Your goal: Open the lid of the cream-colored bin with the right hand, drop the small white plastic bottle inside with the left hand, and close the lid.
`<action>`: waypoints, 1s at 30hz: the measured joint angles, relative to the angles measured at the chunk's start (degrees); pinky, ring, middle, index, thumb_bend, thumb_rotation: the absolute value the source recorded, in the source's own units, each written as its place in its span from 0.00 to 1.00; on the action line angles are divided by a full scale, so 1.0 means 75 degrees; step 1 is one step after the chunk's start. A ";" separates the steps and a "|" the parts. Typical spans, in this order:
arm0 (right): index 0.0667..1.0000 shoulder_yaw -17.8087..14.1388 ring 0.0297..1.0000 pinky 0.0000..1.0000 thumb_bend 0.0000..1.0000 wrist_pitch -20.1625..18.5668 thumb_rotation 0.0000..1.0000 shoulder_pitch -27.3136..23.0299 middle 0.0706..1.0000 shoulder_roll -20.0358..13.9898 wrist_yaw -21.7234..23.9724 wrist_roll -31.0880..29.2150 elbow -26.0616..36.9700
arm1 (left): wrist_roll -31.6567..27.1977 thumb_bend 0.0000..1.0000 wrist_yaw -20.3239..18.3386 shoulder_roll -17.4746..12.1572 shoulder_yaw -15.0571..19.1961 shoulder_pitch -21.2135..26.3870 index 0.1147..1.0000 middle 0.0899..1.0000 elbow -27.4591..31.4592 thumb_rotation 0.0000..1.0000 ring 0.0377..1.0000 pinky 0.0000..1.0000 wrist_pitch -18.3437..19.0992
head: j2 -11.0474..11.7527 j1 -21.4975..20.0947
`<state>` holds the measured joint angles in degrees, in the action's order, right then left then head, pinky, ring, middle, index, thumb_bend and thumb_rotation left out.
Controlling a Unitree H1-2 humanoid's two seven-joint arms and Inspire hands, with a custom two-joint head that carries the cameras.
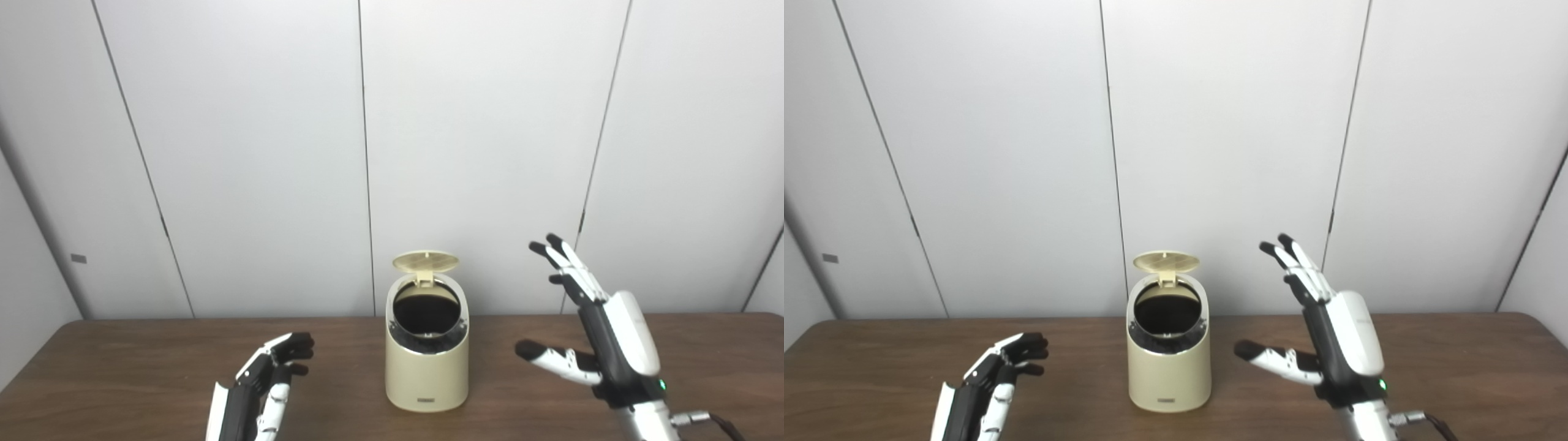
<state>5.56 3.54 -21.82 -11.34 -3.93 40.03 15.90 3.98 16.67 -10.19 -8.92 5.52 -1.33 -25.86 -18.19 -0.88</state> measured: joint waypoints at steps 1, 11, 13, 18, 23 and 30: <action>0.86 0.0108 1.00 0.84 0.85 -0.0208 0.98 -0.0200 0.99 0.0007 0.0236 0.0253 0.0088 | -0.0038 0.35 -0.0157 0.0065 0.0064 -0.0065 0.74 0.74 -0.0074 0.90 0.73 0.65 0.0005 | 0.0000 -0.0023; 0.83 0.0697 1.00 0.96 0.91 -0.1470 0.90 -0.1462 1.00 0.0009 0.2072 0.1549 0.0239 | 0.0133 0.34 -0.0525 0.0292 0.0477 -0.0053 0.74 0.74 -0.0304 0.95 0.73 0.68 0.0027 | -0.0035 -0.0012; 0.83 0.0783 1.00 0.96 0.92 -0.1638 0.91 -0.1655 1.00 0.0009 0.2260 0.1690 0.0155 | 0.0328 0.35 -0.0494 0.0300 0.0505 -0.0031 0.74 0.74 -0.0317 0.96 0.72 0.68 0.0027 | -0.0035 -0.0012; 0.79 0.1070 1.00 0.99 0.95 -0.1771 0.94 -0.2193 1.00 -0.0008 0.2678 0.1989 -0.0464 | 0.0674 0.34 -0.0372 0.0345 0.0598 0.0012 0.73 0.73 -0.0337 0.99 0.73 0.68 0.0027 | -0.0035 0.0012; 0.72 0.1331 1.00 1.00 0.98 -0.1790 0.97 -0.2452 1.00 0.0014 0.2670 0.2194 -0.1176 | 0.0777 0.35 -0.0345 0.0361 0.0644 0.0034 0.72 0.72 -0.0346 1.00 0.73 0.67 0.0027 | -0.0024 0.0012; 0.71 0.1566 1.00 1.00 1.00 -0.1949 1.00 -0.2577 1.00 0.0026 0.2654 0.2459 -0.1691 | 0.0942 0.35 -0.0336 0.0383 0.0711 0.0042 0.71 0.71 -0.0345 1.00 0.72 0.66 0.0027 | -0.0035 -0.0012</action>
<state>17.30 -11.08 -41.15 -11.15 15.98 58.47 3.21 11.04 14.15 -7.32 -3.59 5.84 -3.92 -25.66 -18.46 -0.97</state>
